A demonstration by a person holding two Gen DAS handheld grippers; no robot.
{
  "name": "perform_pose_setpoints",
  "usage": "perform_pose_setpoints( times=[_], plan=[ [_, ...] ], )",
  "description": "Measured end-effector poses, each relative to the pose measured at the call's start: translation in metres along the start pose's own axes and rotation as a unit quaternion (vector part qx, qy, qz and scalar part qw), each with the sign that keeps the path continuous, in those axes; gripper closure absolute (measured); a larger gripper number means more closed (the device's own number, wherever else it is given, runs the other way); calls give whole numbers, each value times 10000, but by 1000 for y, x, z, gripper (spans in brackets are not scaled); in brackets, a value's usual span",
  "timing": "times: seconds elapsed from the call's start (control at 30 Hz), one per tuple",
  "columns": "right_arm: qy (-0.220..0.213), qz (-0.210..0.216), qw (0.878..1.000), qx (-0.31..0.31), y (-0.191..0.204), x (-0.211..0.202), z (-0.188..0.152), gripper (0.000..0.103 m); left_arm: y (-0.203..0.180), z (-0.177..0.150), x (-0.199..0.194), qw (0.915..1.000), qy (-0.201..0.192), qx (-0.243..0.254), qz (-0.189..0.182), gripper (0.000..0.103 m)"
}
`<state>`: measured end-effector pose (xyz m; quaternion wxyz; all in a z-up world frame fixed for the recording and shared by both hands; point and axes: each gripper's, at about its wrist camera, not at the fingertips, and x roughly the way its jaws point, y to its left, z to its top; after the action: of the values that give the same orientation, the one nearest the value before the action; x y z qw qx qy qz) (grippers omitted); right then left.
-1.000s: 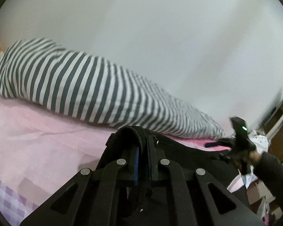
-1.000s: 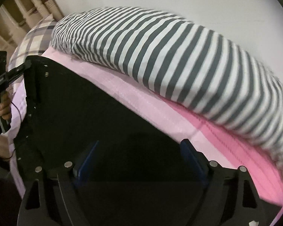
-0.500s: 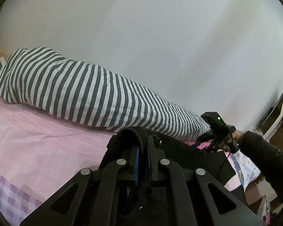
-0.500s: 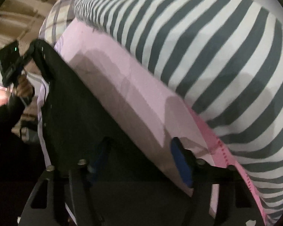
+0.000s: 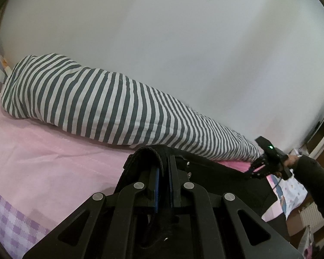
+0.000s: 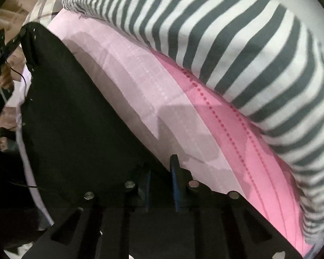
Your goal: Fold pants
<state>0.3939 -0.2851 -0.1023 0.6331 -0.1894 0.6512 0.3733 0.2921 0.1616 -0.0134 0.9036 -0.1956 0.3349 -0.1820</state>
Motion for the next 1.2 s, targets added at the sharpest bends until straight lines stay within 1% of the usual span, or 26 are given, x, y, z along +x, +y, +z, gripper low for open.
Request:
perform_pose_setpoints(
  times=[0.07,0.13,0.2,0.33,0.4,0.47,0.53,0.6,0.7,0.77,0.9,0.93,1.07,1.17,1.2],
  plan=[
    [-36,-372,9993,-24,1,-7,-7,89,1,0,0,10000,24,20,50,96],
    [-70,-679,9976,139,2,-10,-14,89,0,0,-1,9999,43,75,82,96],
    [-131,-872,9957,270,2,-12,-20,92,-3,-1,-2,9998,50,170,124,96],
    [-374,-1290,9903,371,15,-19,-28,95,-10,-2,-3,9988,56,357,343,96],
    [-532,-1508,9861,453,25,-27,-34,95,-10,-1,-3,9988,74,315,378,96],
    [-721,-1730,9810,506,42,-37,-47,95,-11,-1,-6,9985,75,320,431,96],
    [-877,-1863,9767,598,59,-46,-59,95,-15,-2,-13,9983,46,383,441,96],
    [-1027,-2029,9713,701,80,-57,-82,95,-19,-5,-21,9982,33,421,421,96],
    [-1209,-2246,9635,808,123,-62,-114,96,-25,-11,-38,9982,12,473,372,96],
    [-1302,-2342,9590,925,145,-64,-132,96,-28,-17,-52,9983,18,493,308,96],
    [-1425,-2541,9504,1089,192,-53,-170,97,-36,-35,-80,9978,73,607,256,96],
    [-1443,-2529,9501,1114,194,-55,-170,97,-38,-40,-88,9976,97,629,260,96],
    [-1546,-2437,9473,1387,221,-46,-206,97,-41,-66,-113,9972,302,658,202,96],
    [-1608,-2334,9461,1568,234,-36,-224,97,-40,-92,-129,9959,517,700,241,95],
    [-1607,-2301,9461,1619,235,-32,-228,97,-38,-102,-132,9953,647,669,256,95]
  ],
)
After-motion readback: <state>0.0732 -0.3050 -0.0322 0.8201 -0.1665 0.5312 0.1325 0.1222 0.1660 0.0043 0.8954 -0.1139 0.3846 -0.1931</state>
